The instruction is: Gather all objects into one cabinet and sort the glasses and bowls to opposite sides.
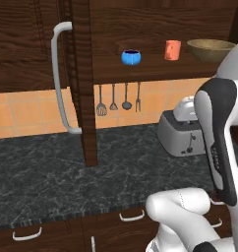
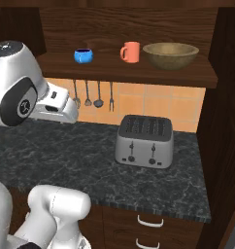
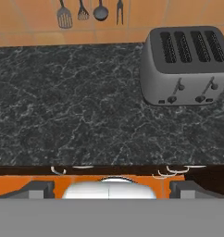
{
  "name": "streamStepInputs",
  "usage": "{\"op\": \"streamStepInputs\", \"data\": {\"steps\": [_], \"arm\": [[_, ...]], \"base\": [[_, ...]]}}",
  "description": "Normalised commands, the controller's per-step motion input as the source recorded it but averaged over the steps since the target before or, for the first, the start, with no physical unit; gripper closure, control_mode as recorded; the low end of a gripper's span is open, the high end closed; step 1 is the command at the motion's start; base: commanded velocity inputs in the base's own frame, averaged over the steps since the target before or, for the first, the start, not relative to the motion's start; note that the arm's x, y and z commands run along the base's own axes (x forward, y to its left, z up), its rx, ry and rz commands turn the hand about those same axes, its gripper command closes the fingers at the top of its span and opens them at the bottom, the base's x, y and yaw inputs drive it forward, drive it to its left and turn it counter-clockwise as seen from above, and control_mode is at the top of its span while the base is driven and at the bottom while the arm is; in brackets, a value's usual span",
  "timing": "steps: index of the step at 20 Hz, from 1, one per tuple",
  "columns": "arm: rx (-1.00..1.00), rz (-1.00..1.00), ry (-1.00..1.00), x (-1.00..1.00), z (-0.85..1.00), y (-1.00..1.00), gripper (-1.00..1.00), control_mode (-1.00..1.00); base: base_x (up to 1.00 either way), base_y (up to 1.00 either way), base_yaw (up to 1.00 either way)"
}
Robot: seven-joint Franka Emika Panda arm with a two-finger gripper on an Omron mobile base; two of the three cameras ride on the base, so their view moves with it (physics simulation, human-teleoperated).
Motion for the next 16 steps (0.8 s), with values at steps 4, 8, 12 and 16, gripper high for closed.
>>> {"op": "streamStepInputs", "data": {"steps": [4,8,12,16], "arm": [[0.00,0.00,0.00,-0.48,0.02,0.00,-1.00,-1.00],[0.00,0.00,-0.01,-0.47,0.00,0.00,-1.00,-1.00],[0.00,0.00,0.00,-0.61,-0.05,0.00,-1.00,-1.00],[0.00,0.00,0.00,-0.30,-0.04,0.01,-1.00,1.00]], "base": [[0.00,0.00,0.00],[0.00,0.00,0.00],[0.00,0.00,0.00],[-0.42,0.06,0.00]]}}
